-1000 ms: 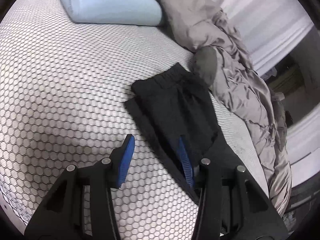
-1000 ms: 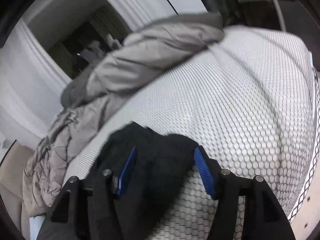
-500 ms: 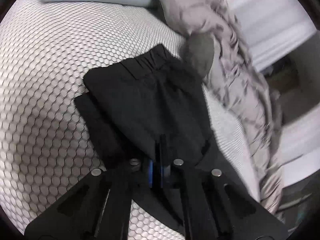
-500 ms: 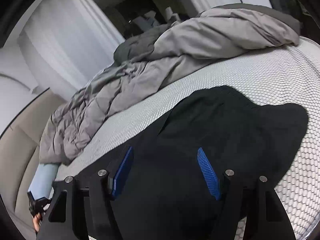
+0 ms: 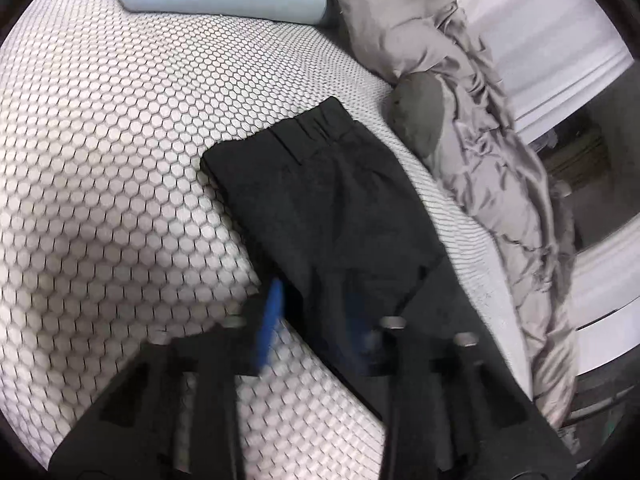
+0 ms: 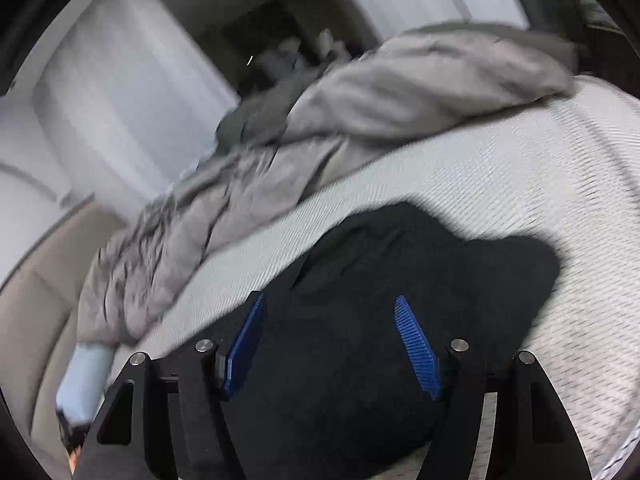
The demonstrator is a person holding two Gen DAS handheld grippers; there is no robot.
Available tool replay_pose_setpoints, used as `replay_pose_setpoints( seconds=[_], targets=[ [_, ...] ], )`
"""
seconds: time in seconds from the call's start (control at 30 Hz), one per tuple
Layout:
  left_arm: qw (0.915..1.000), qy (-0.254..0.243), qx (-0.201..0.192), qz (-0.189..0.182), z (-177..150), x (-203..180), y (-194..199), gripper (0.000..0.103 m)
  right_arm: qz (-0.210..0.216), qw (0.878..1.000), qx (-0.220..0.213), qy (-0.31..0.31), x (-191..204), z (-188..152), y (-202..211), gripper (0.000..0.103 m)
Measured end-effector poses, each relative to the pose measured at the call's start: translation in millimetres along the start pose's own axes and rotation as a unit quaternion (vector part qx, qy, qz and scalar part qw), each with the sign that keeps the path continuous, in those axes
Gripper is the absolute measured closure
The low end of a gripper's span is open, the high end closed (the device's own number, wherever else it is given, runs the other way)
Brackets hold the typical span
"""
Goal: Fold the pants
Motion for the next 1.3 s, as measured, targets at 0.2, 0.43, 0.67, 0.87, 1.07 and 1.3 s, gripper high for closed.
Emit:
replay_pose_setpoints(
  seconds=[0.2,0.43,0.67,0.87,1.07,1.3],
  targets=[
    [0.9988,0.022,0.029,-0.034,-6.9,-9.0,-21.7,0.05,-0.04,0.983,-0.001,-0.178,-95.0,25.1,12.6,0.027],
    [0.9999,-0.003,0.013,0.01,2.5,-27.5,-47.5,0.09,0.041,0.971,0.108,-0.209,-87.8,4.4,-41.5,0.028],
    [0.9994,-0.028,-0.019,0.007,-2.2,-18.1,-6.3,0.102,0.016,0.99,0.085,-0.115,-67.1,7.8,-37.4,0.082],
    [0.998,-0.046,0.0,0.043,-22.4,9.8,23.4,0.089,-0.045,0.992,0.115,-0.021,-73.8,-0.8,-21.1,0.077],
    [0.996,-0.016,-0.033,0.082,-16.2,21.5,54.4,0.067,-0.091,0.994,0.016,-0.056,-81.1,21.1,11.4,0.044],
    [0.9917,-0.105,-0.059,0.045,-33.0,-61.7,74.7,0.023,-0.015,0.998,0.031,0.06,13.7,-14.8,4.9,0.019]
  ],
)
Point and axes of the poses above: each gripper's, at about its wrist camera, not at the fingertips, and y roughly against the way its jaws point, x to its left, z to its top, the point moved 5 cm from there along -y, roughly the way its jaws point, and after that the axes turned 11 degrees about -y, right-handed, at the moved point
